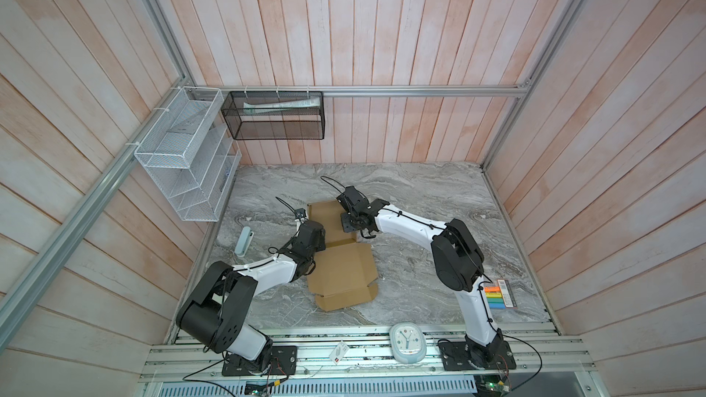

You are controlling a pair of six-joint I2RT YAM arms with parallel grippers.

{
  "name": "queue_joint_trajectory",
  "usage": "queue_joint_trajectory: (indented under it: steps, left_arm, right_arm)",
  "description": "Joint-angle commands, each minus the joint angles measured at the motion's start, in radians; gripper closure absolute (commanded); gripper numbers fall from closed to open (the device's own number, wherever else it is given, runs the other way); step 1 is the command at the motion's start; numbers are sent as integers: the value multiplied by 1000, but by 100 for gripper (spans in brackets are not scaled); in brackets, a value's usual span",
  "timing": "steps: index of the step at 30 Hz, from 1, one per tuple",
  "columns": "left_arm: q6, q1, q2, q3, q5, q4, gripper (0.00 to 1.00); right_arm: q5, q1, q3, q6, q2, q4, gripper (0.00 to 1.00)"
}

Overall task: Assemble paper box
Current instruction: Fold the bottom flaps of a flat cardboard box at the center of the table.

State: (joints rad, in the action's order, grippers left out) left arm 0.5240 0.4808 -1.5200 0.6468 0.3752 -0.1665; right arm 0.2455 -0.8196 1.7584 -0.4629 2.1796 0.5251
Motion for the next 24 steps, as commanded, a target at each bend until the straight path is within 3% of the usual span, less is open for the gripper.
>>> queue_joint_trajectory:
  steps: [1, 7, 16, 24]
  left_arm:
    - [17, -2, 35, -2, 29, -6, 100]
    - [21, -5, 28, 0, 36, -10, 100]
    - [34, -4, 17, 8, 48, -2, 100]
    - [33, -5, 21, 2, 48, 1, 100]
  right_arm:
    - [105, 3, 26, 27, 49, 107, 90]
    - [207, -16, 72, 47, 79, 186, 89]
    - [153, -15, 17, 53, 45, 139, 78]
    - [131, -15, -36, 43, 32, 117, 77]
